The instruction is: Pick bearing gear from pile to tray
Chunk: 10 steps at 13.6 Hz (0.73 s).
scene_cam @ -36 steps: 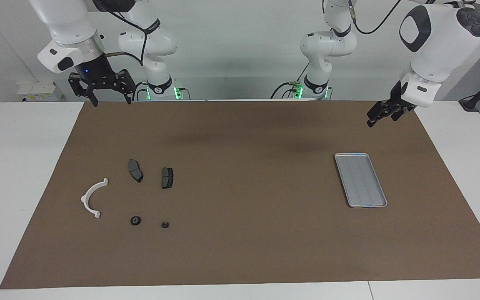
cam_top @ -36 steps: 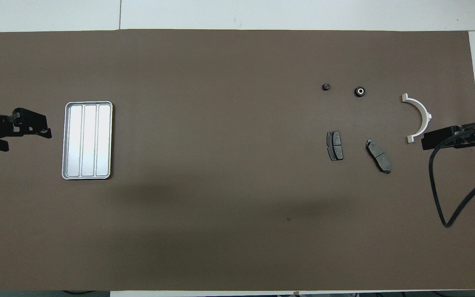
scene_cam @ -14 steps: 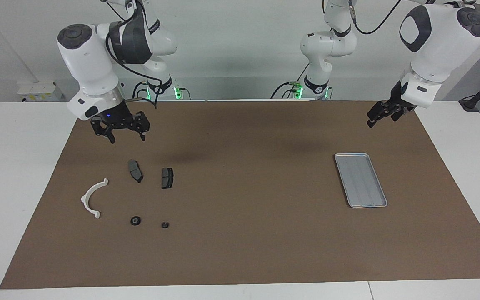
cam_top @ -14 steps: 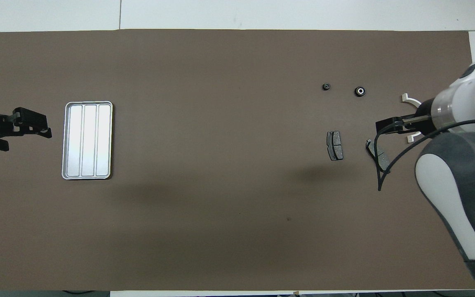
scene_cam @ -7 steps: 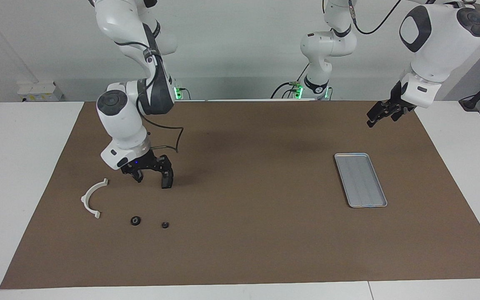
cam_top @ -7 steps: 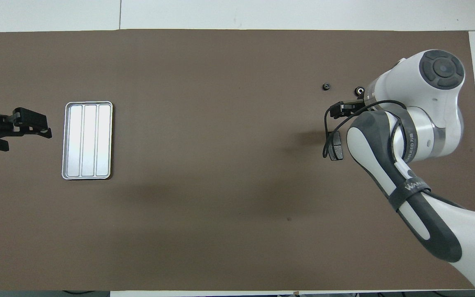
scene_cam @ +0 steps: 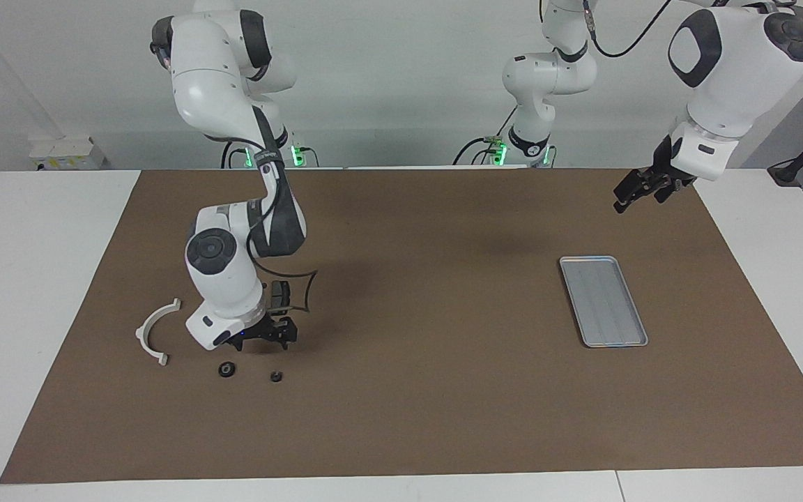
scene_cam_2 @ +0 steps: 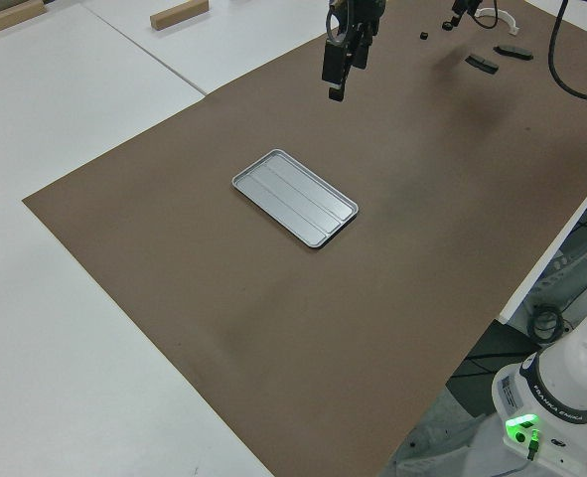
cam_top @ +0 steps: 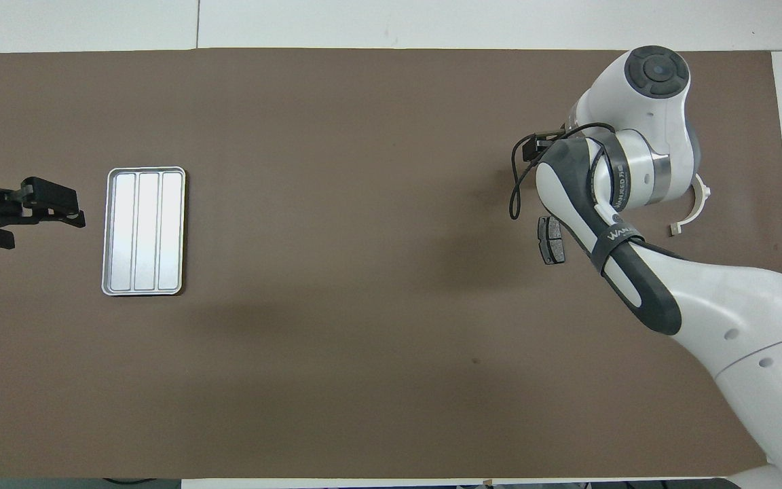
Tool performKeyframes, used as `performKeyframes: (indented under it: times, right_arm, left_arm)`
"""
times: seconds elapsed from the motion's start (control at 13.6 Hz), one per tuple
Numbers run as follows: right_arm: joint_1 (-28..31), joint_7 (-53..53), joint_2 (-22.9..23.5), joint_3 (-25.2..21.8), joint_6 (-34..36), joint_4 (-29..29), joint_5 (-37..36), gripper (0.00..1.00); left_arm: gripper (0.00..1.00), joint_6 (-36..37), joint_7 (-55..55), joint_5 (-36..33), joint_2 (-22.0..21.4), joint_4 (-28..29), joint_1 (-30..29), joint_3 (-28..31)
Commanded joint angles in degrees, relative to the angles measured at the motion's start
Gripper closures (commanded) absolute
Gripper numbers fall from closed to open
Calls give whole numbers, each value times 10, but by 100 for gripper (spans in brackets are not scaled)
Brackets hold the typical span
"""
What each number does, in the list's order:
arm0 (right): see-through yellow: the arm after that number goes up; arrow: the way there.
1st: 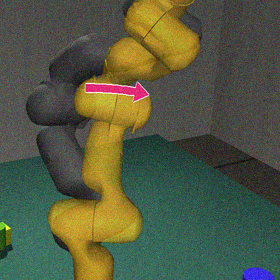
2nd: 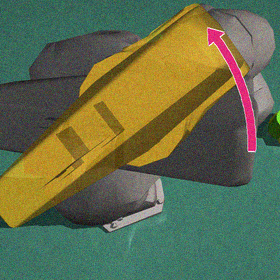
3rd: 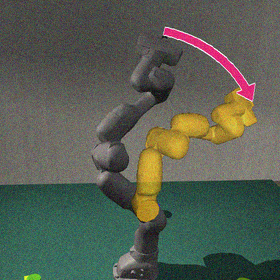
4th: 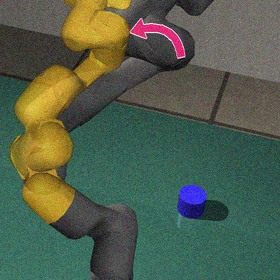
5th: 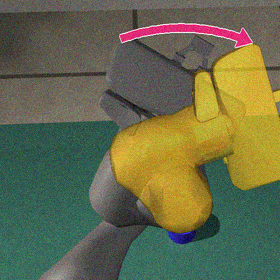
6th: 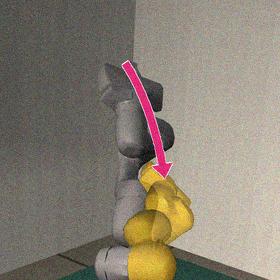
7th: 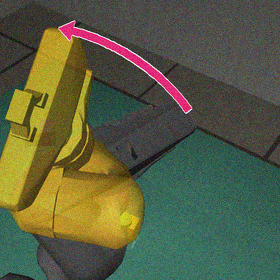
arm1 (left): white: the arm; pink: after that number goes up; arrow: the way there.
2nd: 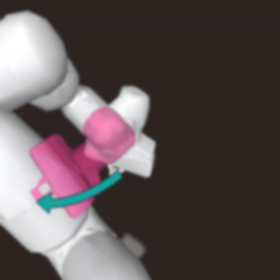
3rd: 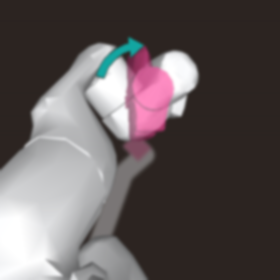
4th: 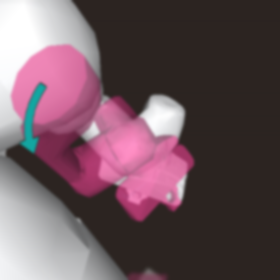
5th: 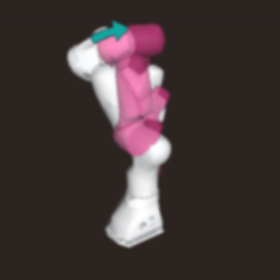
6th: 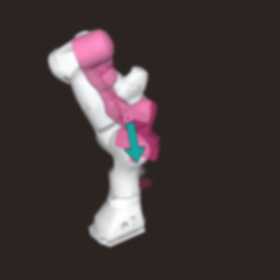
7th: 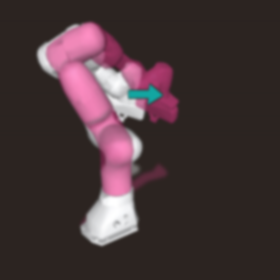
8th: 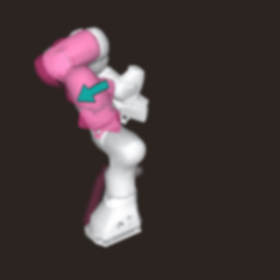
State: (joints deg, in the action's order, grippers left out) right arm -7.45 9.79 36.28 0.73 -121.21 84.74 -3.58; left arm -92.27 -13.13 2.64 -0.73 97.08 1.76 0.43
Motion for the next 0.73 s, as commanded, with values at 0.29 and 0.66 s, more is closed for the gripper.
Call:
performKeyframes:
  times: [0.29,0.66]
  right_arm:
    - [-11,44,68,1,15,-84,-13,0]
    - [-12,59,82,1,-11,-85,-23,1]
  left_arm:
    - [0,8,5,4,-5,-1,-3,-2]
    - [0,8,5,4,-5,-1,-3,-2]
